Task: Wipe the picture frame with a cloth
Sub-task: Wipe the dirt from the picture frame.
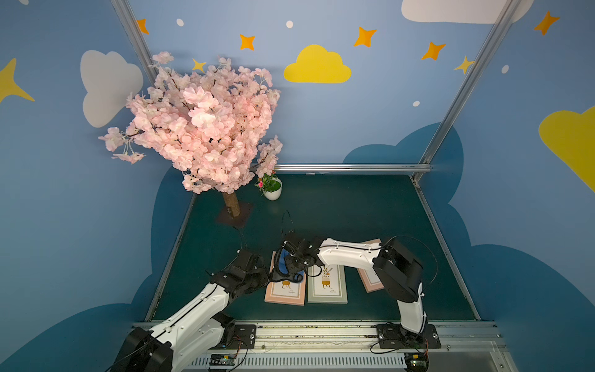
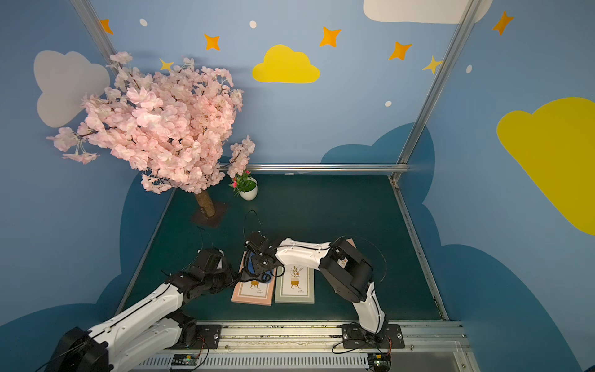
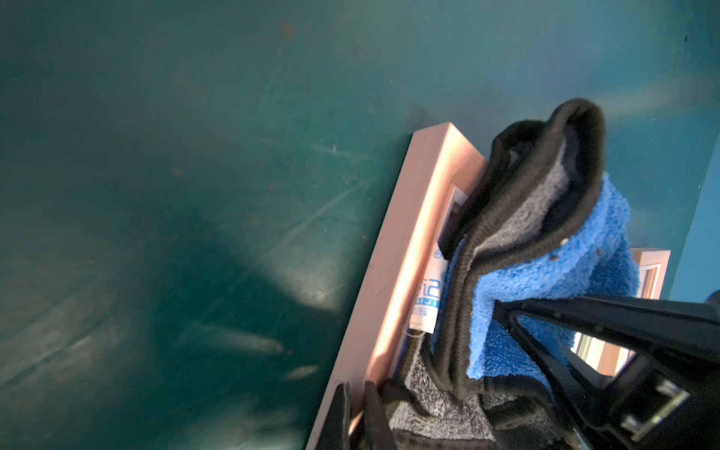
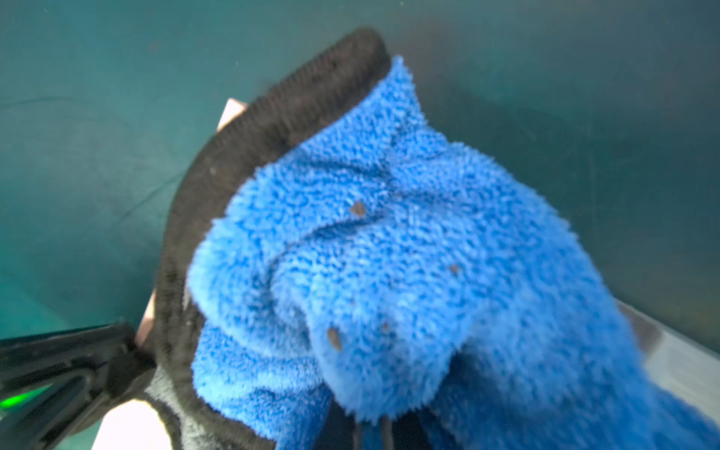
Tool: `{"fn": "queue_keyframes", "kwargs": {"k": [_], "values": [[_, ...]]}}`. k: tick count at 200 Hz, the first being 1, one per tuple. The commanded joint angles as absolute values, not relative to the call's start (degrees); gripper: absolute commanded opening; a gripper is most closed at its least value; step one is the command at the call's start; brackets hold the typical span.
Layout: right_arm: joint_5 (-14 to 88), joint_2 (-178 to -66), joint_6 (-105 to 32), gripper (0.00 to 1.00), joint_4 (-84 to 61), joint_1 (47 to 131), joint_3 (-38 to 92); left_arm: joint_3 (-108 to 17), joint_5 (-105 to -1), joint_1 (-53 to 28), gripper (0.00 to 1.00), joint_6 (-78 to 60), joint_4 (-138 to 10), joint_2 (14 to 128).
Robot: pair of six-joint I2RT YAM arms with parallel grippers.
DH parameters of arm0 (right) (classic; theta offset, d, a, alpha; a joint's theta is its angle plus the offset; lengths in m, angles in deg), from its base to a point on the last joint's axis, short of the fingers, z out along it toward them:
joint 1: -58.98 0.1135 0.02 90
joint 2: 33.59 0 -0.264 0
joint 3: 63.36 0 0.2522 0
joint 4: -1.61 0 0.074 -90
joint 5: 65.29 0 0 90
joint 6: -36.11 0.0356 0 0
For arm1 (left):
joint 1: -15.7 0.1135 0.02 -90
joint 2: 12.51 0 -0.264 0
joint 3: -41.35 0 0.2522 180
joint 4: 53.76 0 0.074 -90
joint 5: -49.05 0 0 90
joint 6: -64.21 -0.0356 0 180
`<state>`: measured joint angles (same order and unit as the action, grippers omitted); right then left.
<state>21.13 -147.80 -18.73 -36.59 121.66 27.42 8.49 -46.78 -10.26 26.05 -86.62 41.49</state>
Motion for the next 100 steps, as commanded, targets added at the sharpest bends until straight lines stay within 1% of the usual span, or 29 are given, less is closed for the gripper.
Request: {"fn": "queue_keyframes", "kwargs": {"k": [1, 17, 32, 44, 68, 86, 100], "values": [[21.64, -147.75, -17.74, 0.00, -41.32, 121.62, 22.37, 9.81, -47.18, -10.82, 0.14, 24.57, -99.54, 42.81], [21.39, -142.66, -16.94, 0.00, -42.02, 121.74, 20.60, 6.84, -47.54, -10.76, 0.22, 22.57, -103.15, 40.86], [20.76, -136.20, -16.05, 0.00, -42.29, 121.83, 18.09, 5.25, -48.96, -10.88, 0.38, 22.86, -104.17, 37.86], [20.01, -130.24, -15.41, 0.00, -42.04, 121.67, 15.55, 3.37, -50.77, -10.89, 0.48, 22.99, -104.85, 35.11], [18.91, -118.48, -14.09, 0.00, -41.49, 120.60, 10.10, -4.28, -50.66, -10.86, 0.66, 22.73, -109.18, 29.39], [16.15, -110.46, -10.27, 0.00, -40.42, 120.12, 6.08, -9.70, -51.75, -10.87, 0.76, 23.22, -108.93, 25.21], [14.52, -104.19, -8.65, 0.00, -36.93, 120.00, 2.86, -12.03, -54.84, -10.90, 0.81, 24.38, -104.93, 22.84]]}}
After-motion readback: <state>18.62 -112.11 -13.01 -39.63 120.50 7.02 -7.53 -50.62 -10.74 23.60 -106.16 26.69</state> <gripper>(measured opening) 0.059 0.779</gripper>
